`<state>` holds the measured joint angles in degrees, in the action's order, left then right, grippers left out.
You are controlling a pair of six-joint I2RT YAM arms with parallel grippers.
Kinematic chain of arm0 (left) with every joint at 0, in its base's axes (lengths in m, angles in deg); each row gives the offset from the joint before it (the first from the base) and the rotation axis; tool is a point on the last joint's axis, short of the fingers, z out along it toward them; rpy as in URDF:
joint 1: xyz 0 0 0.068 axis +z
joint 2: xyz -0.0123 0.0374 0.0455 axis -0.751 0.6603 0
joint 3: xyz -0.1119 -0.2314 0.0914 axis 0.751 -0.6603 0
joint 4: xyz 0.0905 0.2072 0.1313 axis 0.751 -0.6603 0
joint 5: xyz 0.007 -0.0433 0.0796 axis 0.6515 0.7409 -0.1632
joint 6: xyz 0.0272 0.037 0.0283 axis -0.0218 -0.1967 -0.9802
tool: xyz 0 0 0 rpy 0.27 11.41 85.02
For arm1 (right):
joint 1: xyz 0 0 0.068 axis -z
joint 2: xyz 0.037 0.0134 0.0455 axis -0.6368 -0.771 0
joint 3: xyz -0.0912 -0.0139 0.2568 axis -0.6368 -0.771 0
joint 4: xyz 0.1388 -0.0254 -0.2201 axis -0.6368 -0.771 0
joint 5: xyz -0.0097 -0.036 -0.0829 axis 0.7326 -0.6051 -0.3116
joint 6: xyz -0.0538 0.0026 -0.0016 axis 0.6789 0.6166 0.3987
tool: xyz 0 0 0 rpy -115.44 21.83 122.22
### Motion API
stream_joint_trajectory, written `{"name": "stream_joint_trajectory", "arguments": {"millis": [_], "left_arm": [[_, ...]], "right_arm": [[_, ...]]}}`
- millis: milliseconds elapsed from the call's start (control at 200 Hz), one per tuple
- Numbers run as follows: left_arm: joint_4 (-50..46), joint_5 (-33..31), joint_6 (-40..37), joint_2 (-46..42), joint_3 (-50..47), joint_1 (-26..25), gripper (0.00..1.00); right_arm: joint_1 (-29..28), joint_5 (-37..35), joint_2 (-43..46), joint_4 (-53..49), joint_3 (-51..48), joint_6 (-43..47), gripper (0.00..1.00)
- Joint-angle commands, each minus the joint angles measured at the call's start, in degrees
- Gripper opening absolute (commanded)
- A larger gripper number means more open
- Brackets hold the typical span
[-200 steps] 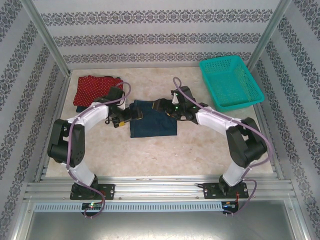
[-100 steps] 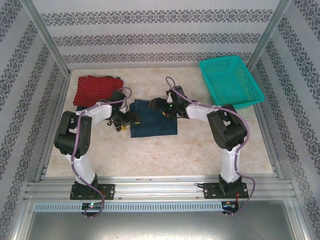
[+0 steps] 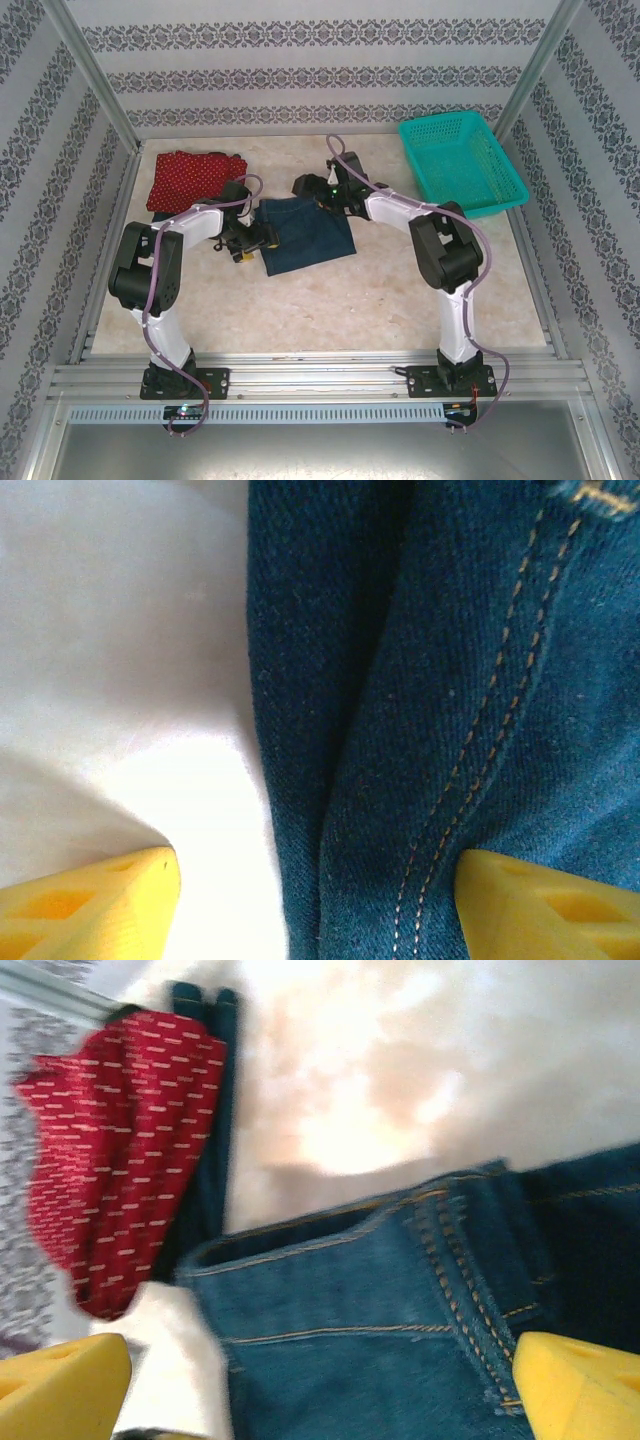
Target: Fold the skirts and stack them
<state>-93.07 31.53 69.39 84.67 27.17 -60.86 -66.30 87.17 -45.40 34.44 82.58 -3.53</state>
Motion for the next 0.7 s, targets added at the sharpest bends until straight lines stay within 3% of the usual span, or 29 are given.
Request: {"name": "stream_joint_trajectory", "arguments": {"millis": [0,225,380,475,694], "left_arm": [[-0.85,1.19,-0.38,1.30,1.20,0.50,0.74],[3.85,2.30,0.92,2.98,1.43,1.87,0.69],[11.86,10.35,2.43,6.49,1.65,1.73,0.58],[15.43,13.01,2.82,6.23,1.82,1.42,0.54],[14.74,11.62,1.58,5.85,3.30,1.30,0.51]], "right_arm": [[1.14,-2.54,-2.28,-2.14,0.48,-2.50,0.98],[1.08,-1.00,5.60,-8.78,-0.81,2.25,0.98],[0.05,-1.24,12.36,-12.94,-3.50,4.06,0.98],[-1.27,-0.42,14.83,-12.49,-6.55,3.31,0.98],[-5.13,8.23,12.67,-4.93,-12.73,1.02,0.98]]}}
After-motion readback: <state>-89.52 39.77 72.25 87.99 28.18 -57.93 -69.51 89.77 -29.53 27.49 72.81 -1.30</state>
